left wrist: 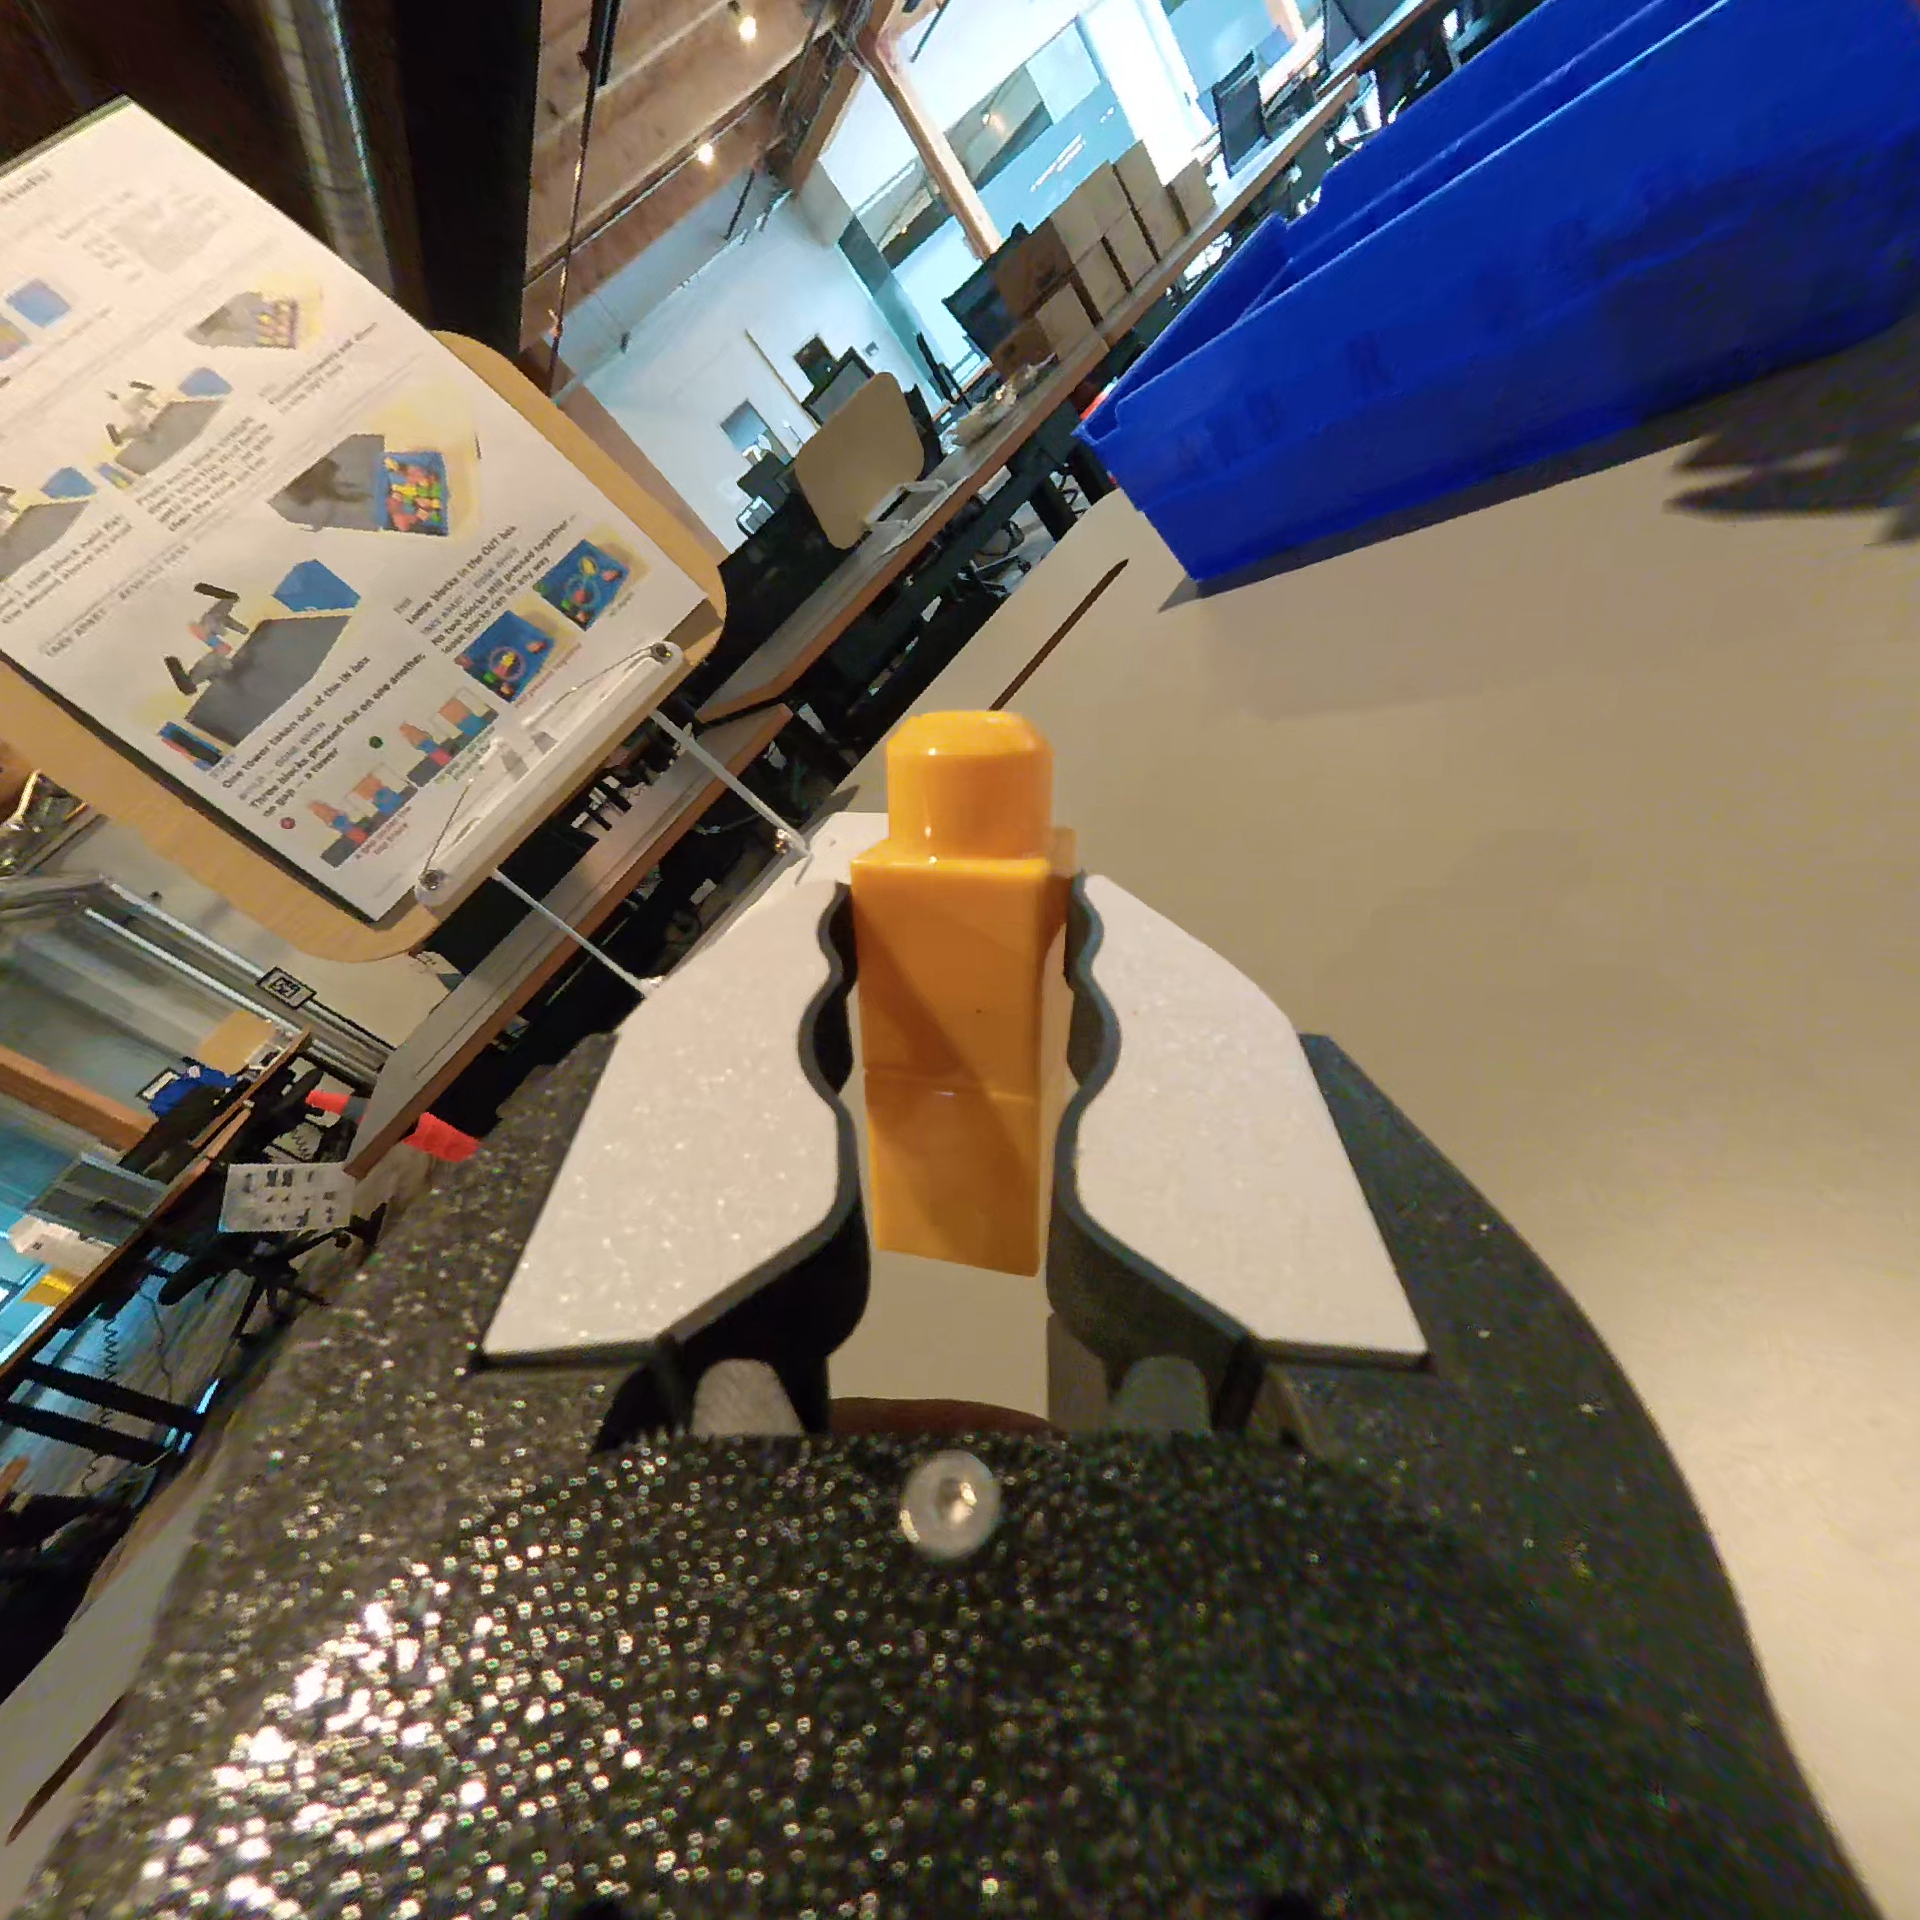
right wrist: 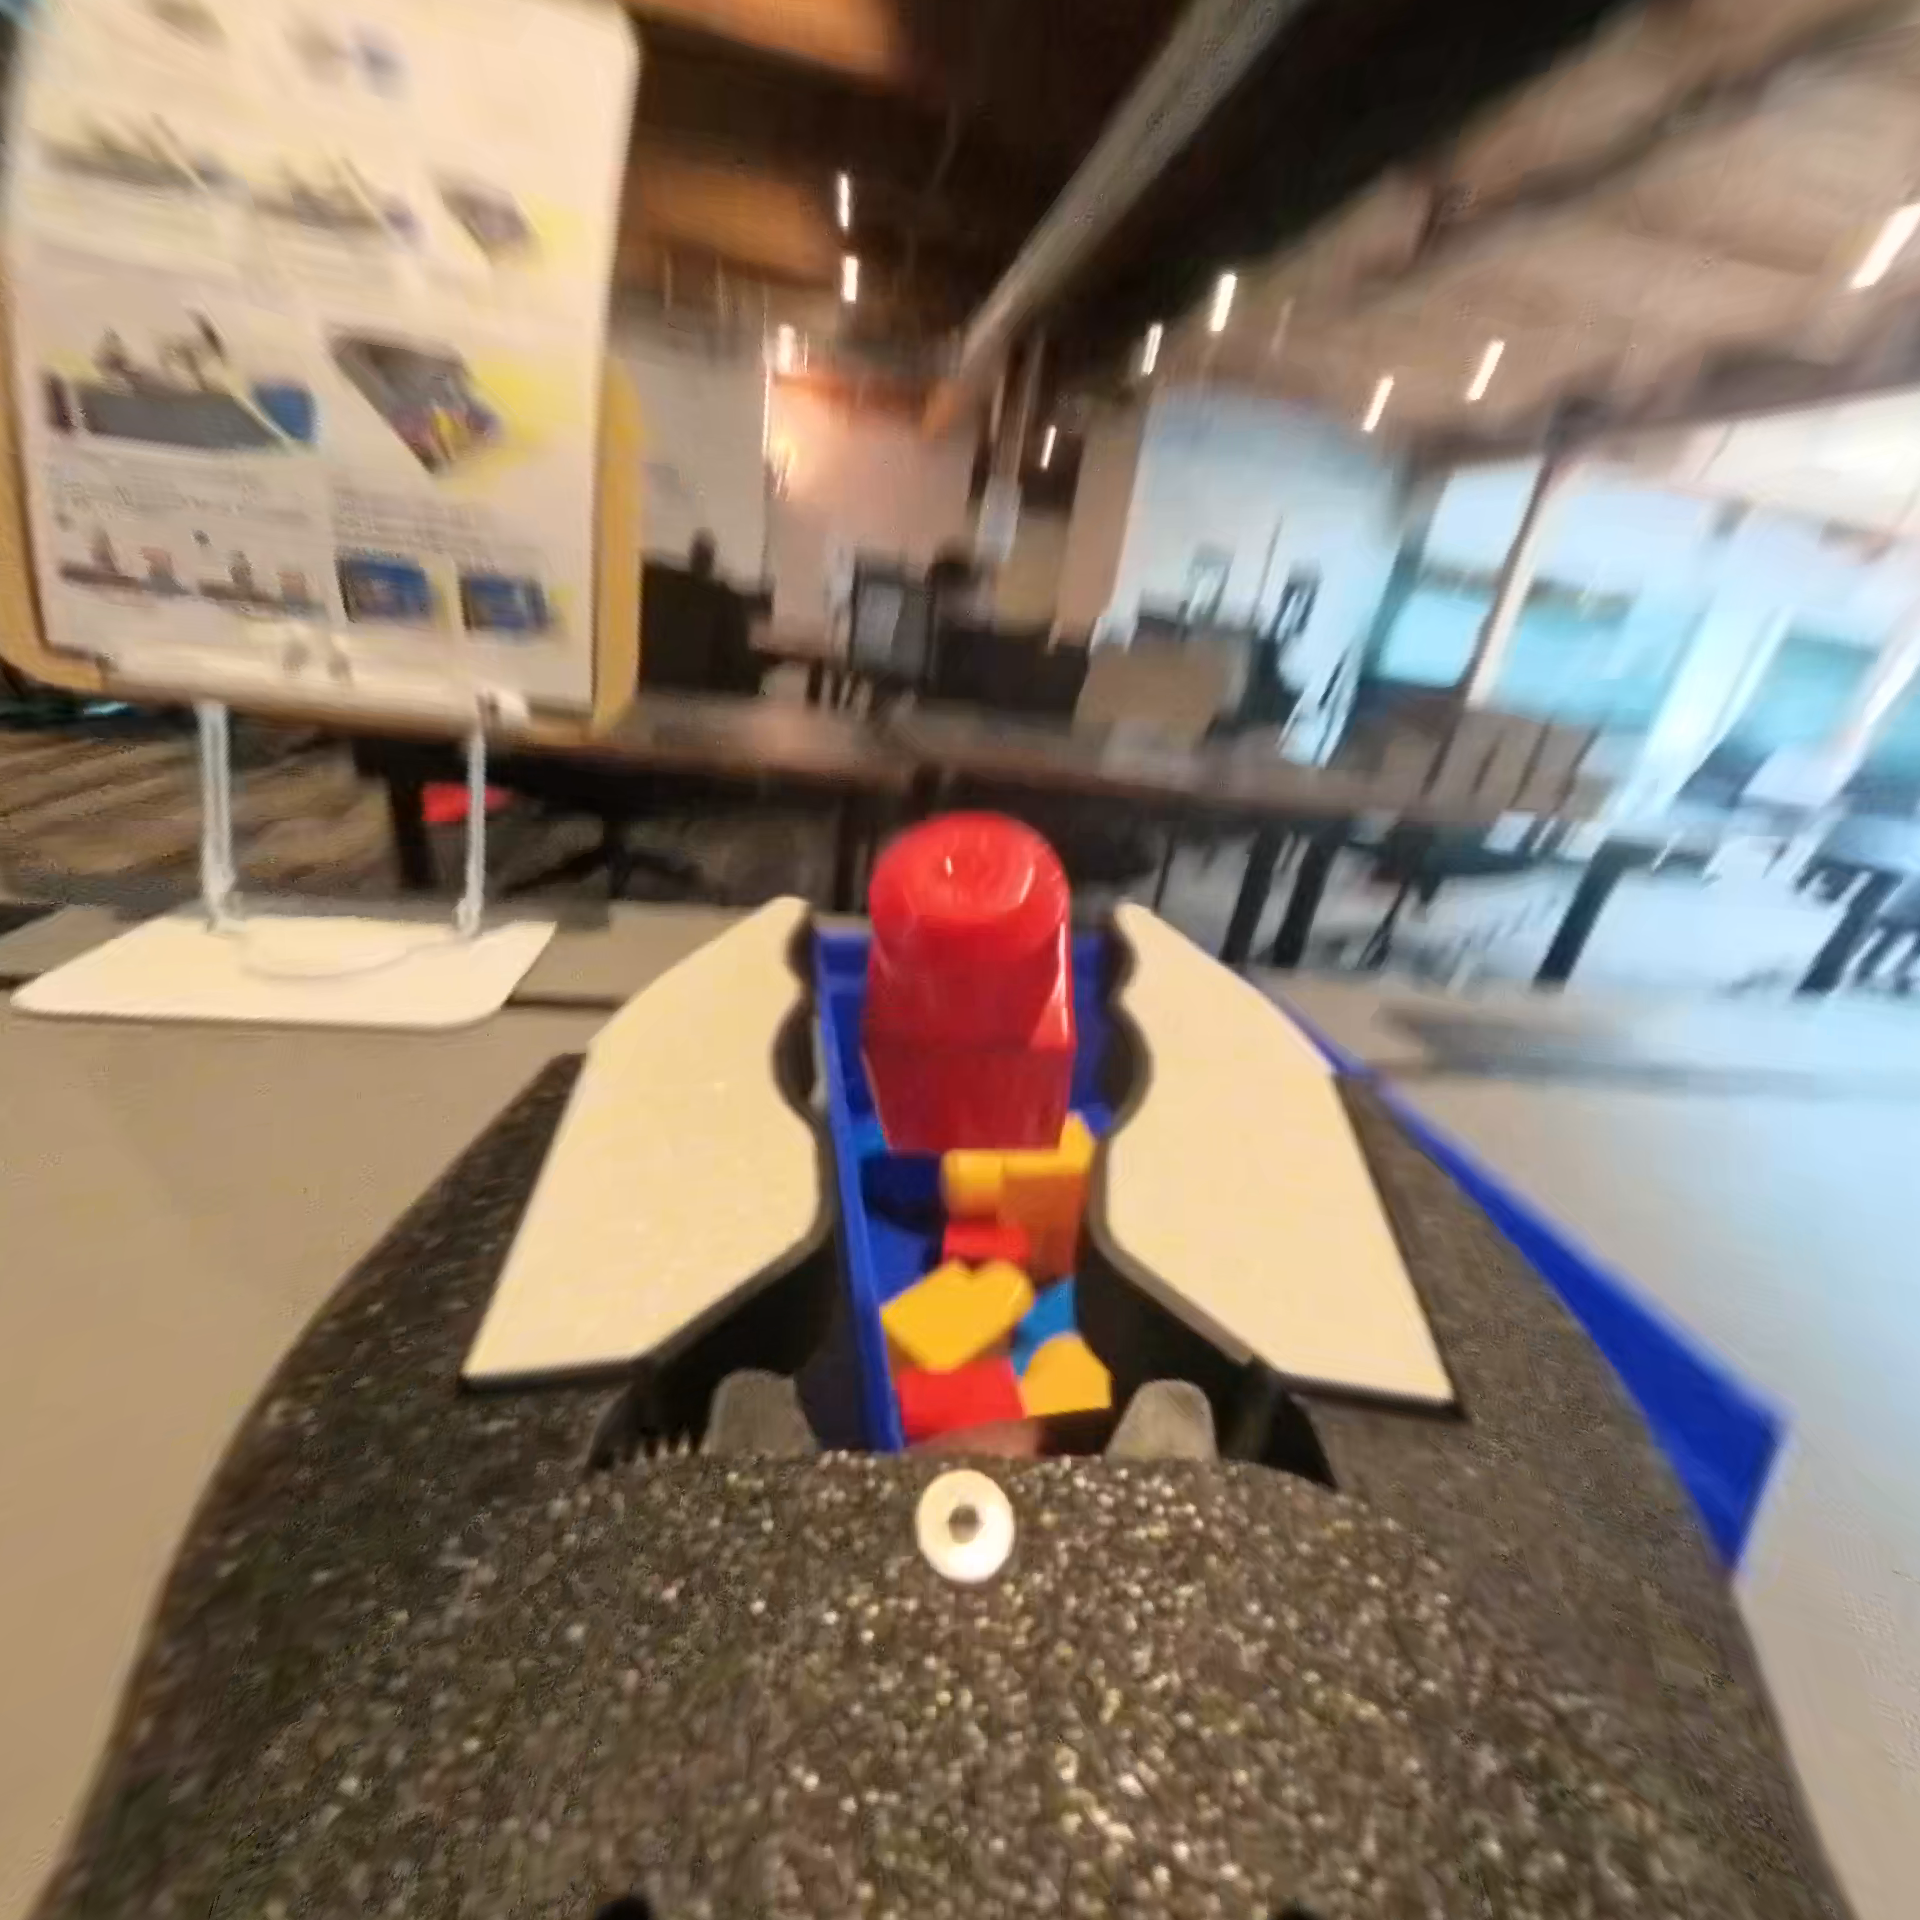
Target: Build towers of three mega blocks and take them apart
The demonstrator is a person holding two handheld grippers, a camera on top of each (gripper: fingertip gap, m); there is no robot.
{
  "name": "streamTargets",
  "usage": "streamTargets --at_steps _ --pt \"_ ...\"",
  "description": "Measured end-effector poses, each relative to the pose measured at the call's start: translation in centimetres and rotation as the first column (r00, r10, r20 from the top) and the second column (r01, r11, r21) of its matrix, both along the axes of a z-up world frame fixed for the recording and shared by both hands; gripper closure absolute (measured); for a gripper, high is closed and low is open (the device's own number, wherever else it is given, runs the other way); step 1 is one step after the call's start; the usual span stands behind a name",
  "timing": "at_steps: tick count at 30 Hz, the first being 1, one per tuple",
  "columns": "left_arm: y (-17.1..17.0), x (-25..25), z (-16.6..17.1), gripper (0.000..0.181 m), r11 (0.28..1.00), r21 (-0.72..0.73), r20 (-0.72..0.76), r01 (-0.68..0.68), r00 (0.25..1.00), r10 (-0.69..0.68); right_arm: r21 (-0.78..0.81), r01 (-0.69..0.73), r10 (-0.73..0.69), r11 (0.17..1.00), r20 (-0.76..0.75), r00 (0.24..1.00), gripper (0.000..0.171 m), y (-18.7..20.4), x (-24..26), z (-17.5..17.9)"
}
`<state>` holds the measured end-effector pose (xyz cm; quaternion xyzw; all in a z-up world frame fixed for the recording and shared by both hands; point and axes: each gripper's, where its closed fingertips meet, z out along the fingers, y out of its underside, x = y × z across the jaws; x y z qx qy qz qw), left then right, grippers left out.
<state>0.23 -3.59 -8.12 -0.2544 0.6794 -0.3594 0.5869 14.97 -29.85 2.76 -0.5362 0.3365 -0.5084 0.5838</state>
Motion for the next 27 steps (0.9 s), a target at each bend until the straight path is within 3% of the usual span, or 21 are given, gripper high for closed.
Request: streamTargets --at_steps 2,6,8,10,12,15,17,19,24,27 --pt "0.0 0.1 -0.1 0.143 1.0 -0.004 -0.006 0.001 1.0 -0.001 0.075 -0.027 0.038 0.997 -0.155 0.987 0.108 -1.4 2.1 -2.7" --pt "-0.1 0.2 -0.2 0.143 1.0 -0.016 -0.017 0.009 1.0 -0.01 0.107 -0.032 0.048 0.994 -0.143 0.989 0.109 -2.5 1.9 -2.9" --pt "-0.4 0.2 -0.2 0.143 1.0 -0.016 -0.017 0.018 1.0 -0.018 0.086 -0.084 0.093 0.993 -0.107 0.99 0.113 -1.1 0.7 -1.9" --pt "-0.7 0.1 -0.2 0.143 1.0 -0.003 -0.01 0.029 1.0 -0.029 0.041 -0.226 0.229 0.973 -0.087 0.97 0.119 2.5 -1.3 -1.4" --pt "-1.0 0.0 -0.2 0.143 0.999 0.019 -0.001 0.038 0.999 -0.038 -0.011 -0.419 0.414 0.908 -0.131 0.901 0.12 7.7 -4.0 -1.9" --pt "-1.3 -0.2 -0.2 0.143 0.998 0.052 0.012 0.038 0.999 -0.038 -0.009 -0.699 0.676 0.715 -0.249 0.694 0.117 15.4 -9.4 -3.9" --pt "-1.4 -0.3 -0.1 0.143 0.997 0.073 0.023 0.037 0.999 -0.038 0.039 -0.815 0.779 0.578 -0.321 0.538 0.115 19.2 -12.9 -5.5" --pt "-1.5 -0.4 -0.1 0.143 0.994 0.099 0.032 0.036 0.999 -0.04 0.069 -0.862 0.814 0.502 -0.374 0.444 0.111 21.7 -15.0 -7.1" --pt "-2.2 -0.6 -0.1 0.143 0.986 0.16 0.053 0.051 0.997 -0.06 0.121 -0.891 0.834 0.438 -0.423 0.353 0.109 24.4 -17.3 -9.4" --pt "-2.8 -0.9 0.0 0.143 0.979 0.193 0.07 0.068 0.994 -0.083 0.111 -0.882 0.817 0.458 -0.444 0.368 0.108 24.9 -17.4 -10.2"
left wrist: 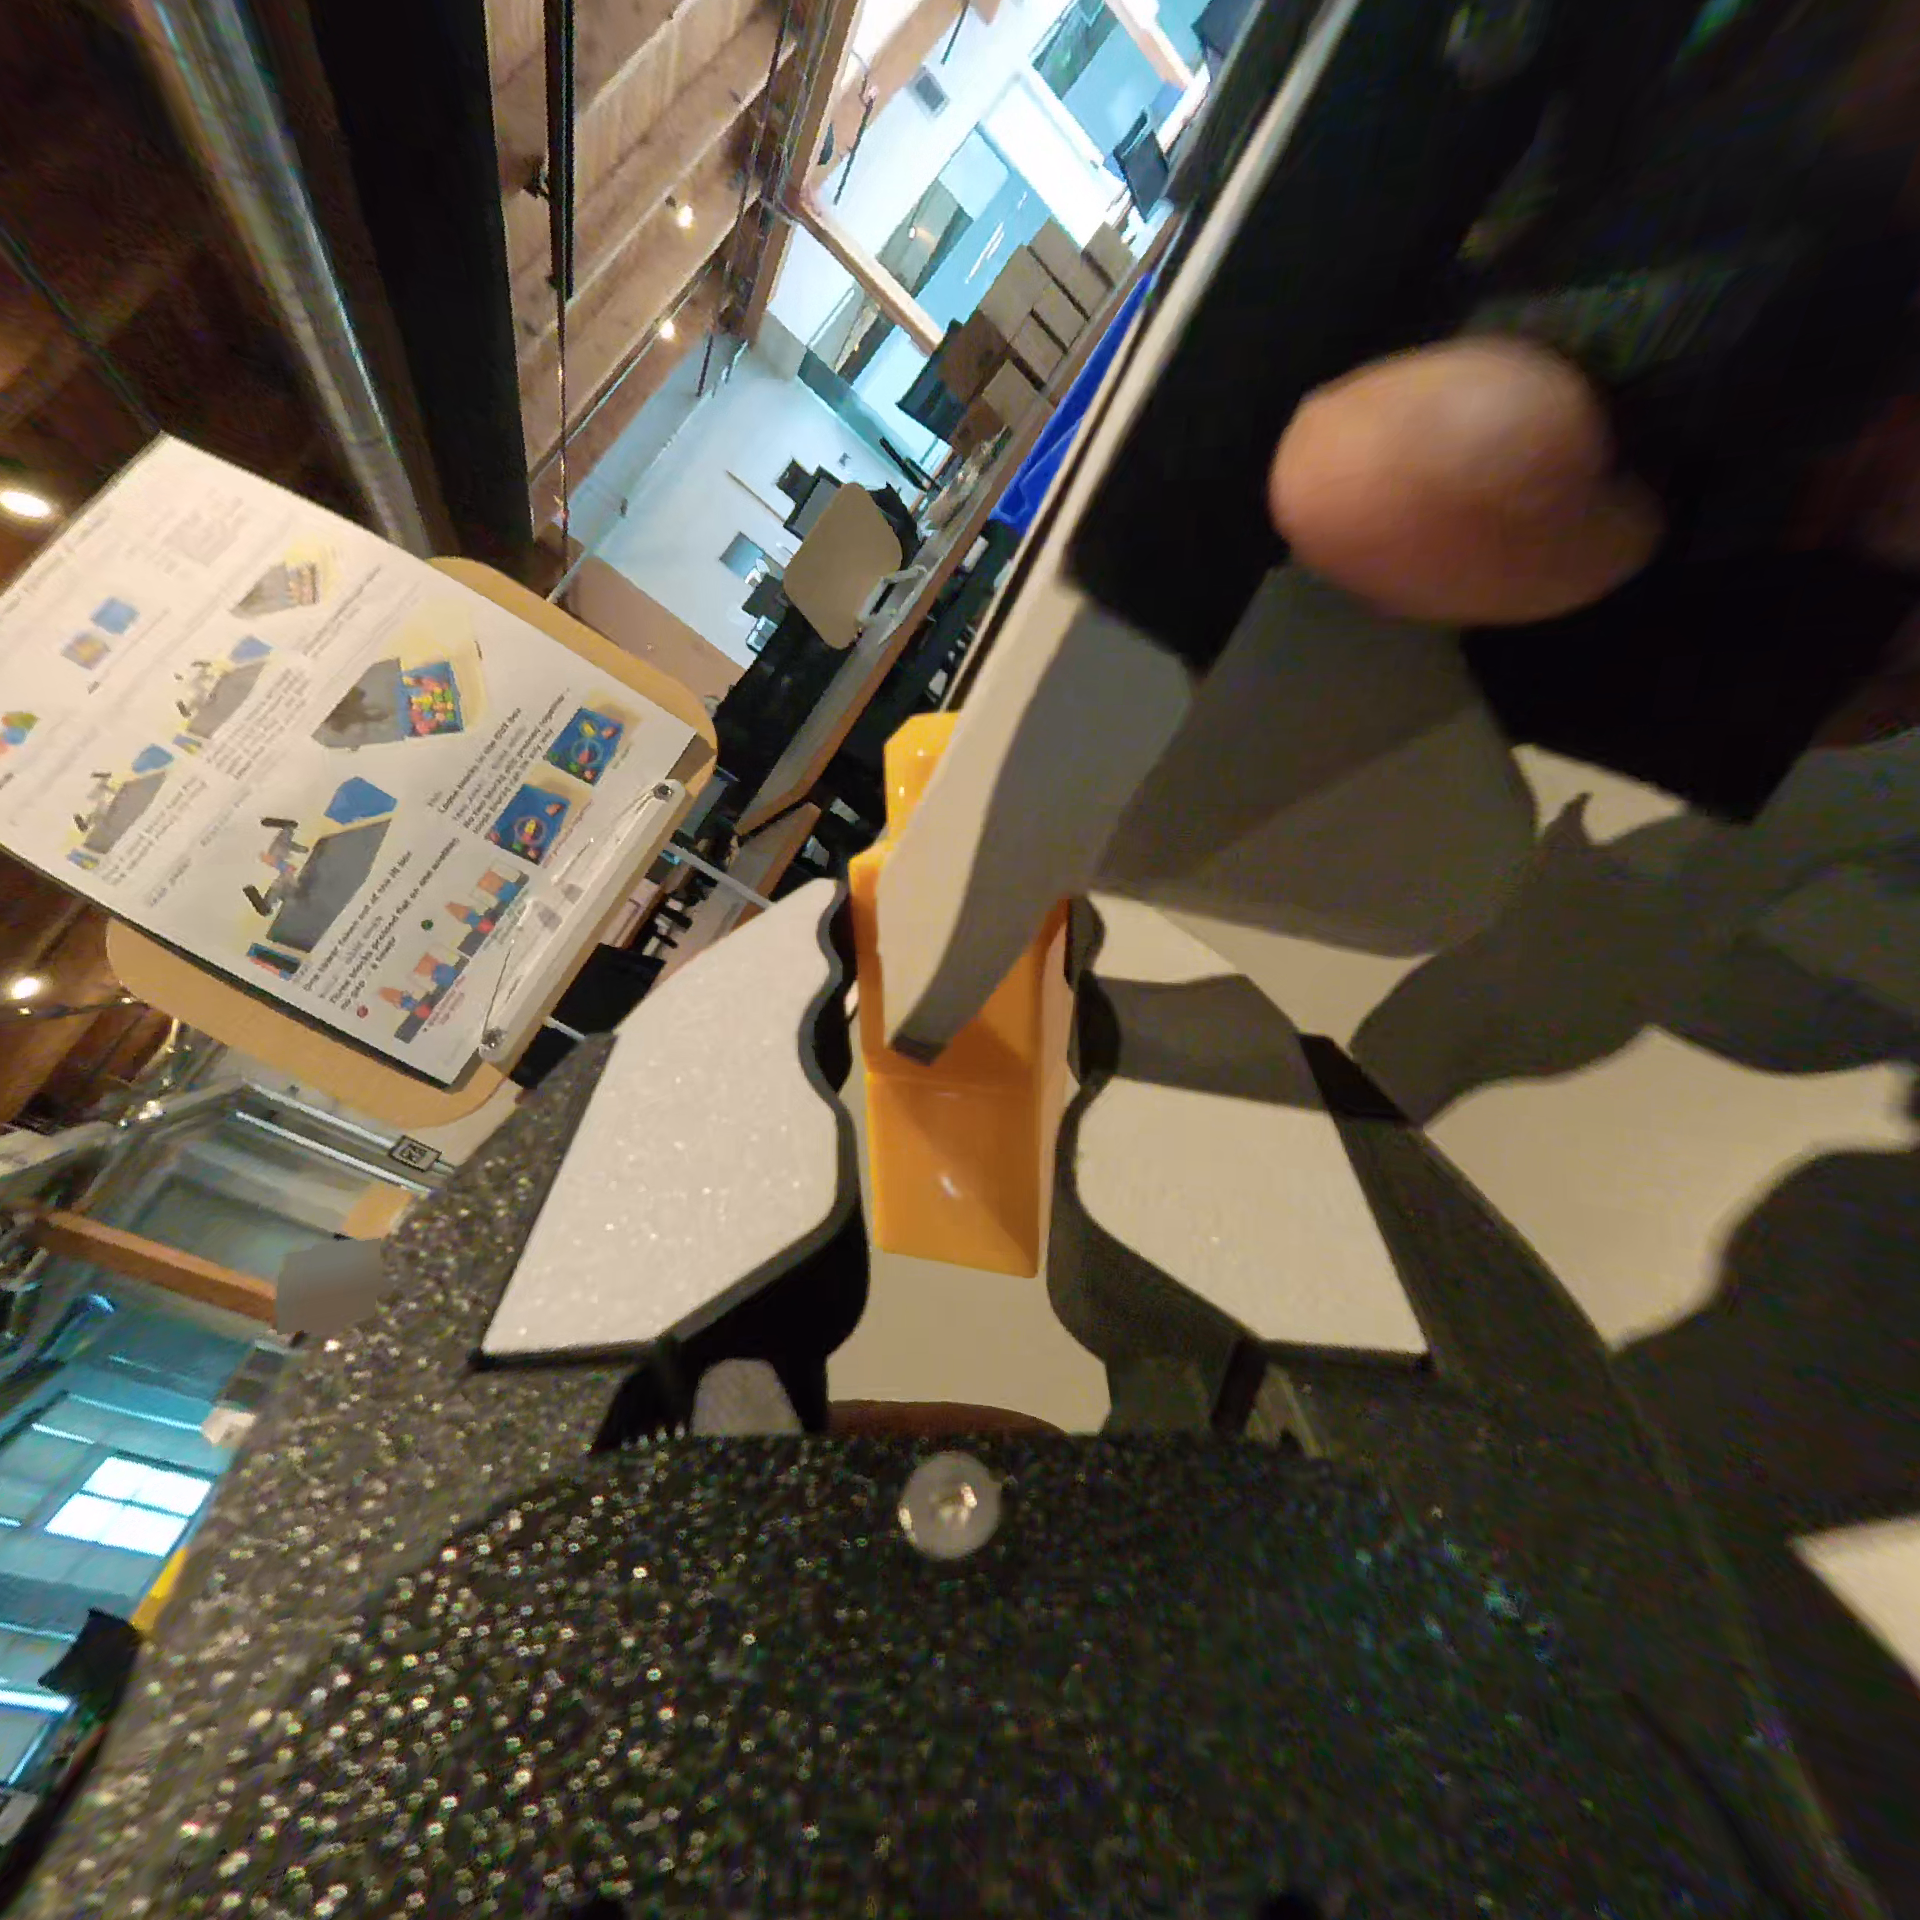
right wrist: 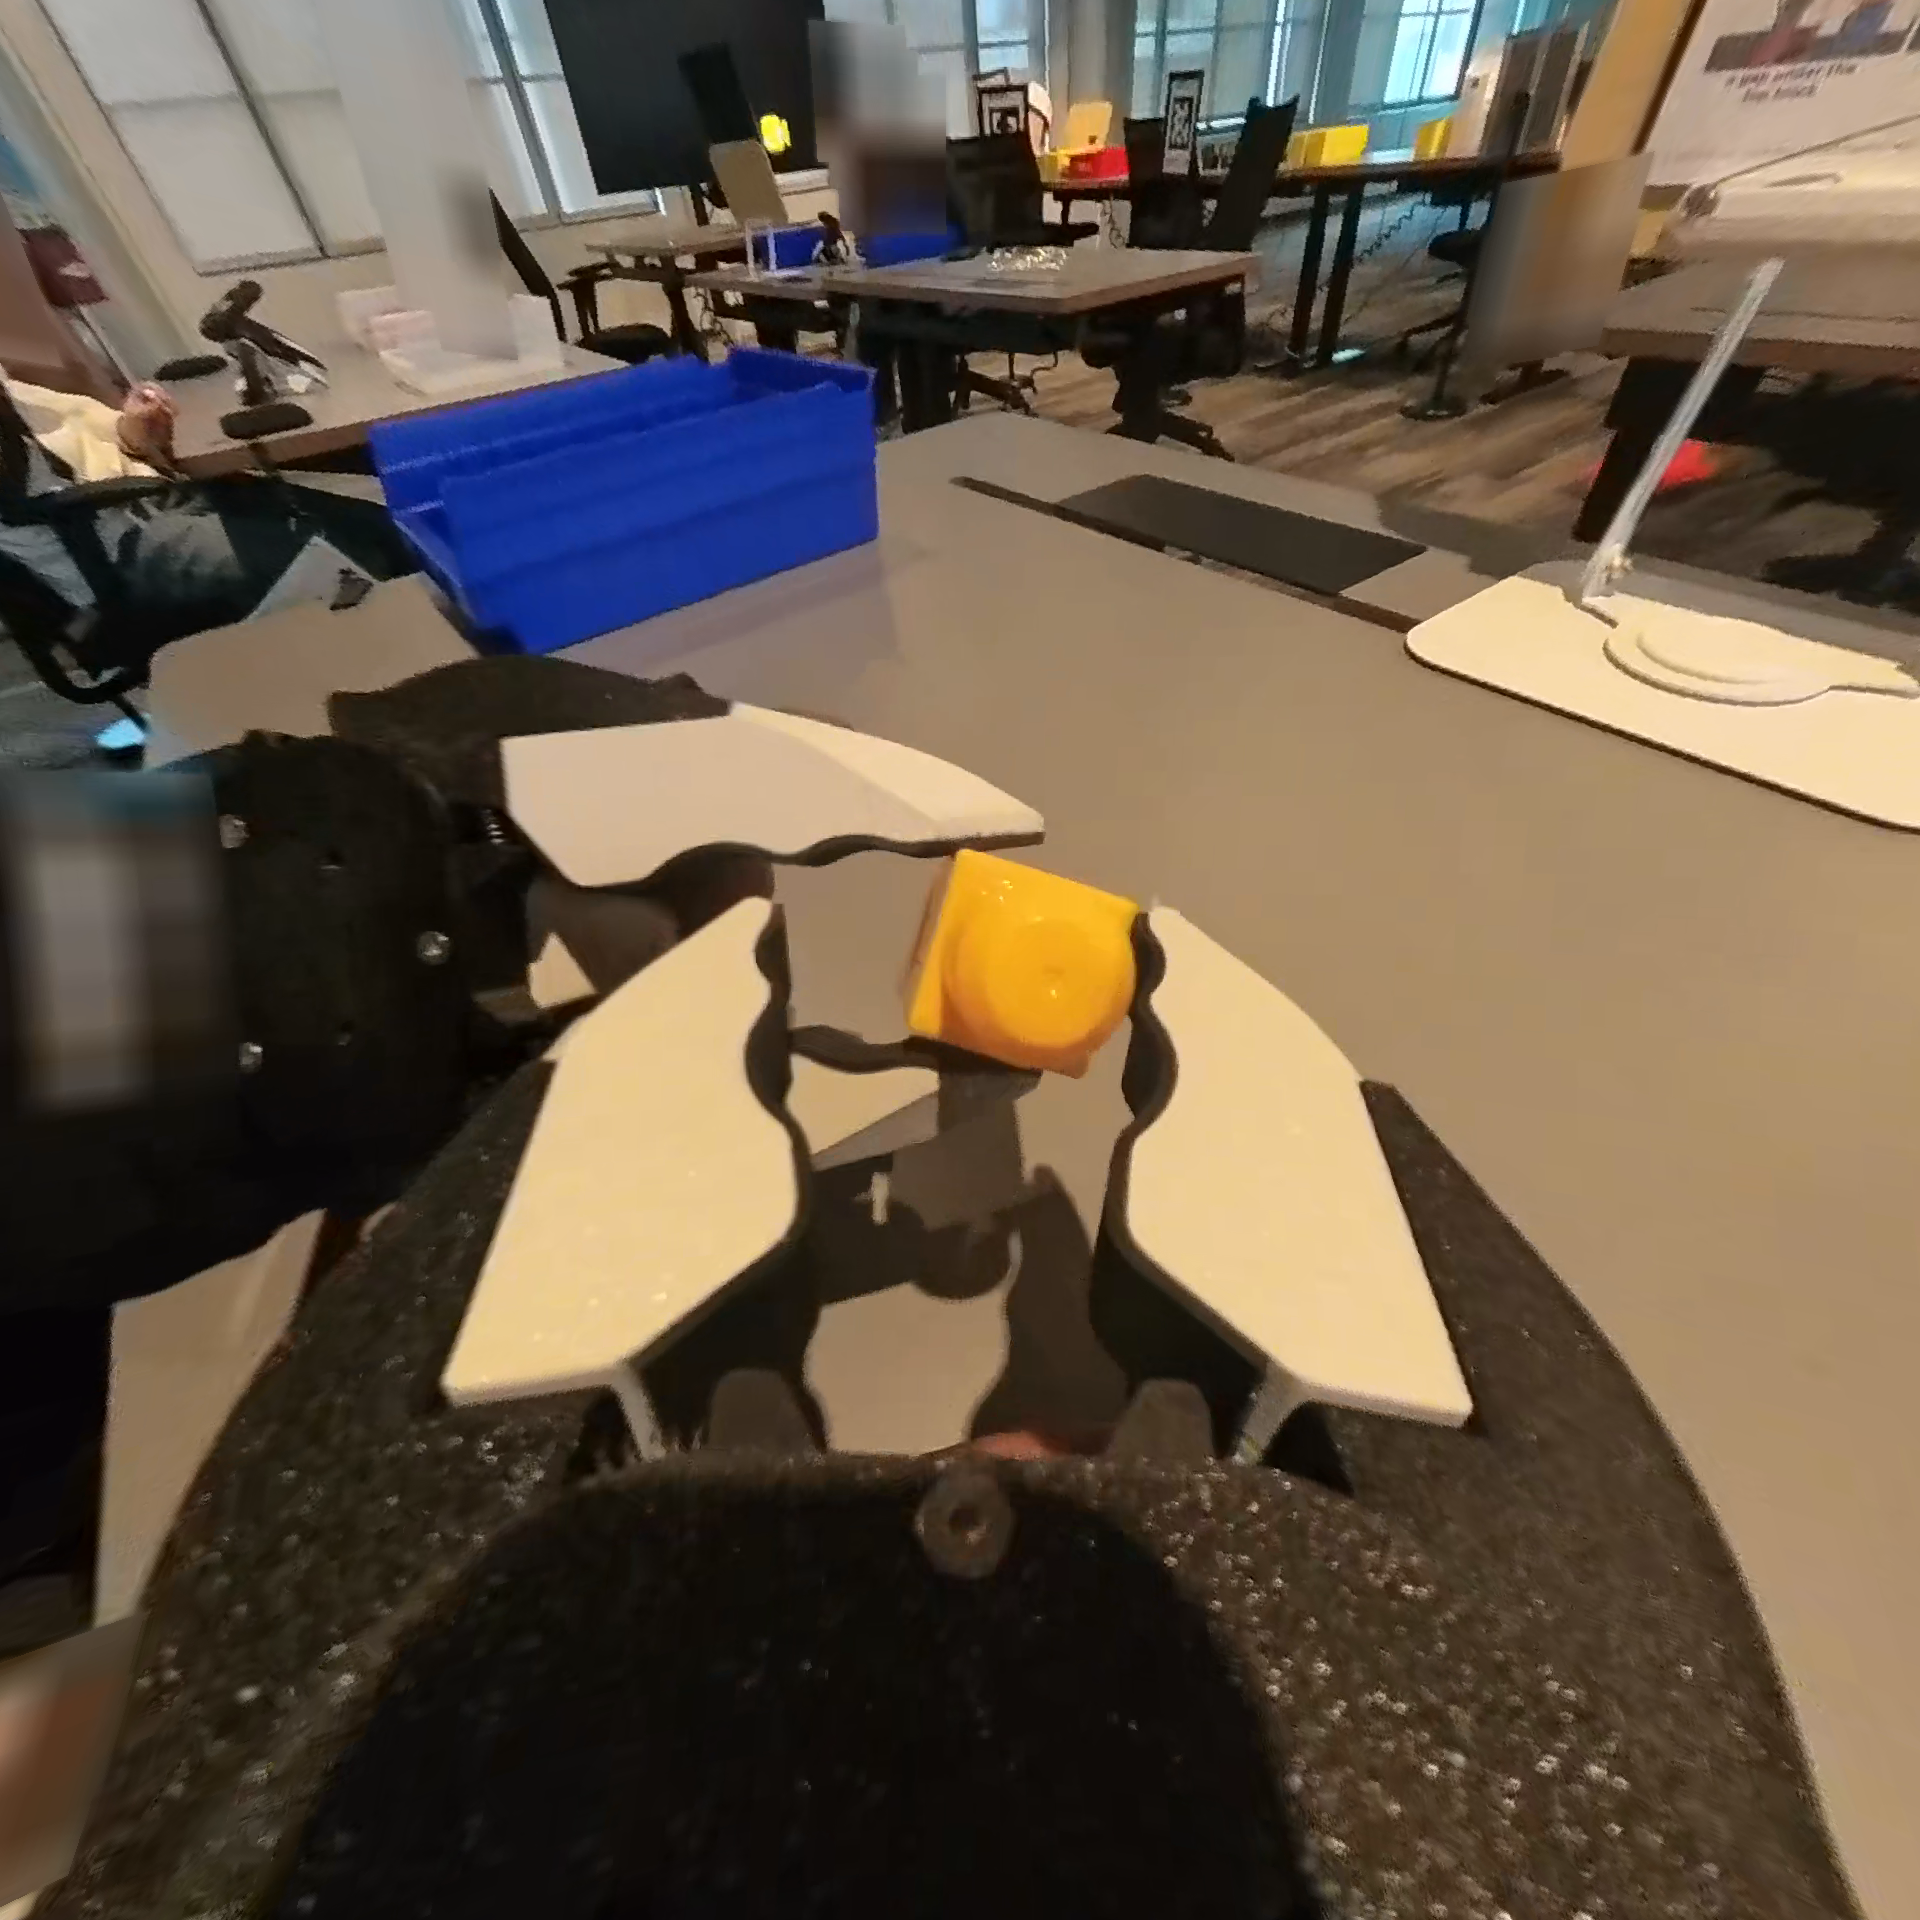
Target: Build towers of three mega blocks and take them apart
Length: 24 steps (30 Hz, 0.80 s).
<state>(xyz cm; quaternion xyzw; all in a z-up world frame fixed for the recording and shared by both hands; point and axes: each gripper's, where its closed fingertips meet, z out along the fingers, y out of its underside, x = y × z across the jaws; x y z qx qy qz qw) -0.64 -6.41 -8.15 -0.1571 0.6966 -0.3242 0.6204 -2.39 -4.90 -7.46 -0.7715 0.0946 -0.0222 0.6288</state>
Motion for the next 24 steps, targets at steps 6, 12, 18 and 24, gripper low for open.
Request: streamTargets --at_steps 6,12,18,24 --pt "-0.5 -0.2 0.3 0.143 1.0 0.004 0.037 0.028 0.999 -0.028 -0.022 0.045 -0.045 0.999 -0.014 0.999 0.132 -0.3 0.9 -0.7" --pt "0.0 0.0 0.7 0.132 0.995 -0.096 0.03 0.033 0.999 -0.03 0.016 0.057 -0.057 0.998 -0.003 0.998 0.133 -1.5 1.8 0.2" --pt "1.1 0.9 -1.0 0.135 0.995 -0.101 -0.076 -0.02 0.997 0.012 0.077 -0.035 0.032 0.996 0.042 0.999 0.133 -1.7 0.3 1.7" --pt "1.1 0.6 -0.9 0.145 0.997 -0.069 -0.082 -0.016 0.997 0.011 0.115 -0.048 0.045 0.992 0.035 0.998 0.134 -1.5 -0.2 2.1"
